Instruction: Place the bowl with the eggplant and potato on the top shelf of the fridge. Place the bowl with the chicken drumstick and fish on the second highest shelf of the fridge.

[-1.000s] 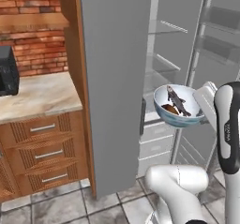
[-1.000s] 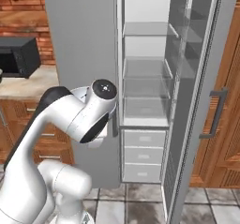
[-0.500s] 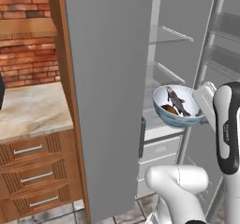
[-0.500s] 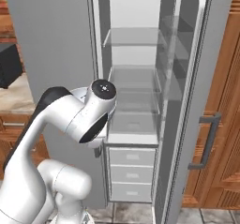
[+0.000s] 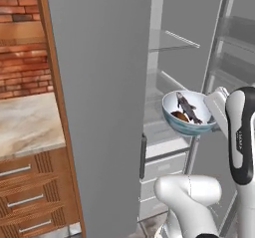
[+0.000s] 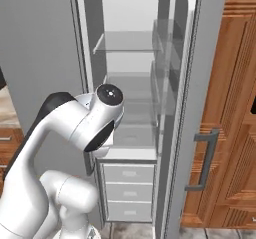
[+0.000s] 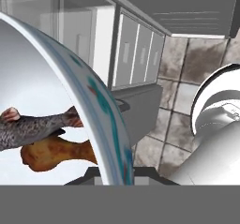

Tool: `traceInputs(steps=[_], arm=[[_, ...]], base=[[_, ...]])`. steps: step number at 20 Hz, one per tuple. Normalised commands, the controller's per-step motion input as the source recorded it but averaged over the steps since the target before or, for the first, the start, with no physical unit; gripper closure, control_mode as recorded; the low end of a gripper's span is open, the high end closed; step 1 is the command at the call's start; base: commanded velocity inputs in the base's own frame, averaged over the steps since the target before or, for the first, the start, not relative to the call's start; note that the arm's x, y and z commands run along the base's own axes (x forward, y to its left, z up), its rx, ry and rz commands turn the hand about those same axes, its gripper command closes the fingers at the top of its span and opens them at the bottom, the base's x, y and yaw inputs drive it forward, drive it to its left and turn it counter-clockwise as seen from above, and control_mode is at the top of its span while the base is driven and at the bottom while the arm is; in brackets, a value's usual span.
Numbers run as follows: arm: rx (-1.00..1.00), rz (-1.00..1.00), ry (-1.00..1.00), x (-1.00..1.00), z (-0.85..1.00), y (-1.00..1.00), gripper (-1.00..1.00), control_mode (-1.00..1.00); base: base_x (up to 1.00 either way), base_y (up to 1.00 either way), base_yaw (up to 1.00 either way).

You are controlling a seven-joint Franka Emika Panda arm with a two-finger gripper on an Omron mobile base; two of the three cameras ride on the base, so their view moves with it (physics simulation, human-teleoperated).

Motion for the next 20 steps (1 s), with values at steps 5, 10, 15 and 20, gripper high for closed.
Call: traceInputs(steps=[5,10,15,20], arm=[[0.00,0.00,0.00,0.00,0.00,0.00,1.00,1.00],[0.00,0.00,0.00,0.00,0.00,0.00,1.00,1.00],[-0.06,-0.07,-0.07,0.54,0.00,0.00,1.00,-1.00],[-0.06,-0.19,-0.03,0.77,-0.03,-0.30,1.00,-1.00]], base=[[0.47,-0.26,-0.07],[0.68,-0.01,-0.05],[0.29,0.00,-0.03],[0.00,0.00,0.00]])
